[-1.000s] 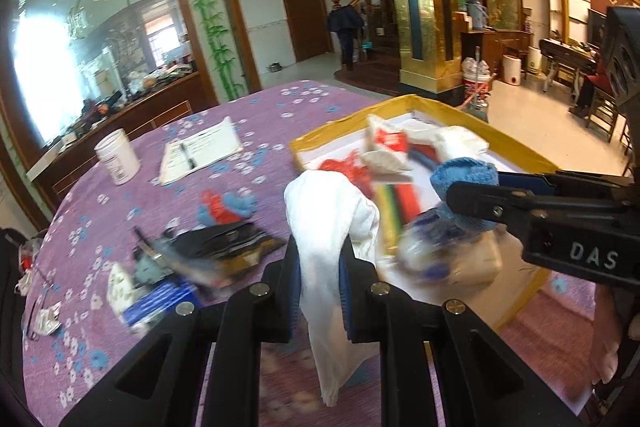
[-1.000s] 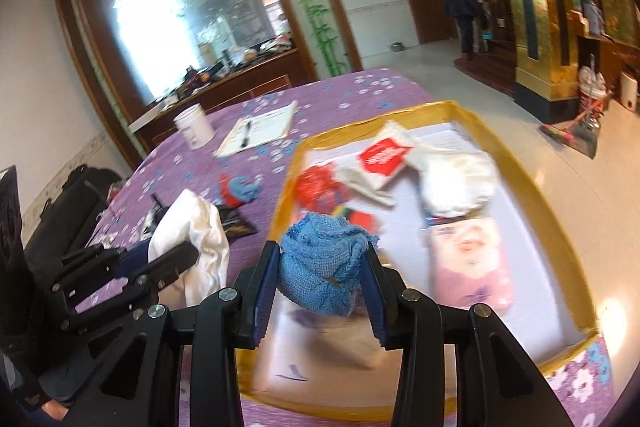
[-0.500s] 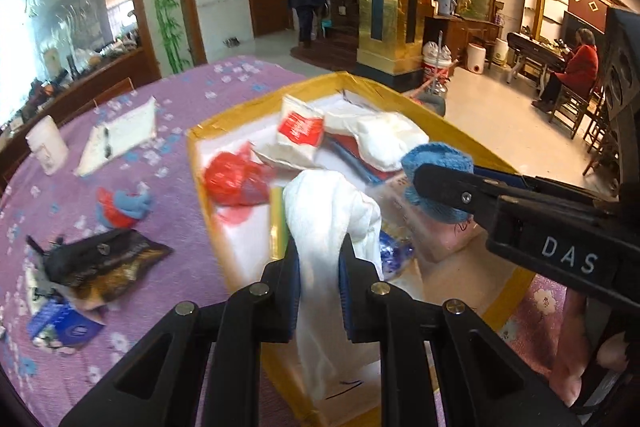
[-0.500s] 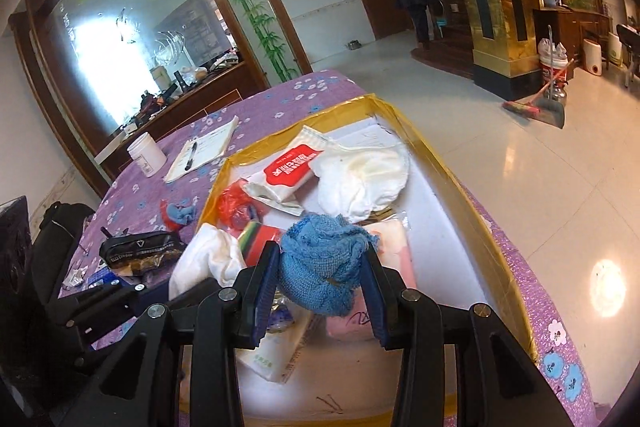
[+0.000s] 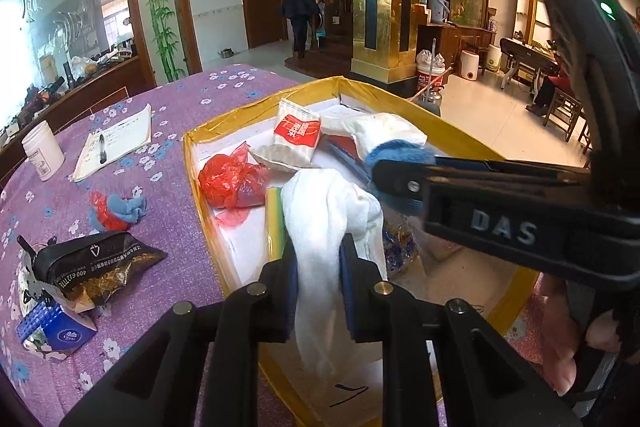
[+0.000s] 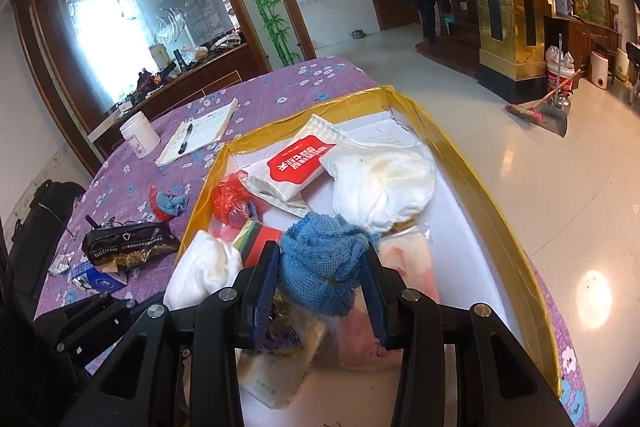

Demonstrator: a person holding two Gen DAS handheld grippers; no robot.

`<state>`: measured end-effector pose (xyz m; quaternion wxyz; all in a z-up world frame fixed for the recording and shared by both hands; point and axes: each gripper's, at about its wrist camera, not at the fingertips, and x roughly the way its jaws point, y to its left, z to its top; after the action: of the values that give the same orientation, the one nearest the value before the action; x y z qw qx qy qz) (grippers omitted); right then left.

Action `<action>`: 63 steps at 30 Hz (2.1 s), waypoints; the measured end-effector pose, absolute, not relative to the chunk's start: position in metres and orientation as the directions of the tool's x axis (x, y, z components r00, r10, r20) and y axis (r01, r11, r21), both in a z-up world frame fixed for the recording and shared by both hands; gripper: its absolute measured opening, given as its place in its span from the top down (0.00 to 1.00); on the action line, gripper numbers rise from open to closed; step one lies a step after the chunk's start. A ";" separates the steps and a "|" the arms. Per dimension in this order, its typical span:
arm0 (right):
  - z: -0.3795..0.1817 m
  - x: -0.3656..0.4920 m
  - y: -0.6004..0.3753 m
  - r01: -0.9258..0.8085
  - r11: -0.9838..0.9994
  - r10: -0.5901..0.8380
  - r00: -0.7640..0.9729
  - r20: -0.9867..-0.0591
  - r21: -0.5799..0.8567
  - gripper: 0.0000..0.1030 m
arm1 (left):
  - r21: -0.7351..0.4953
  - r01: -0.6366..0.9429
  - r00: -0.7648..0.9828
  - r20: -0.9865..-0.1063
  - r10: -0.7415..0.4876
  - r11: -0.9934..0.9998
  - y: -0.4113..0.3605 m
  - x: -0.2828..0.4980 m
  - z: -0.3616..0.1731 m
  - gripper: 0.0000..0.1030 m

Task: Organize soft objects
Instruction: 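Lower both cloths into the box and open both tools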

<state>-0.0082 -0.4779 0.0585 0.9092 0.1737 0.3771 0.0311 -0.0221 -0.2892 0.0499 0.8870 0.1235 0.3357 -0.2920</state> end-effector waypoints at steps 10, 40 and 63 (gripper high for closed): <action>0.053 0.025 -0.474 0.106 0.944 0.168 0.660 -0.732 0.313 0.58 | -0.044 0.561 0.585 -0.685 -0.434 0.826 -0.284 -0.006 0.048 0.82; 0.053 0.009 -0.472 0.118 0.941 0.163 0.664 -0.730 0.317 0.49 | 0.127 0.577 0.683 -0.616 -0.392 0.807 -0.296 -0.032 0.051 0.71; 0.078 -0.024 -0.475 0.136 0.942 0.125 0.706 -0.697 0.307 0.39 | 0.154 0.572 0.727 -0.549 -0.411 0.806 -0.291 -0.045 0.063 0.39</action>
<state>-0.0242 -0.4750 0.0782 0.9077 0.1705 0.3834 -0.0031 -0.0446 -0.2915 0.0629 0.9158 0.1582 0.2536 -0.2685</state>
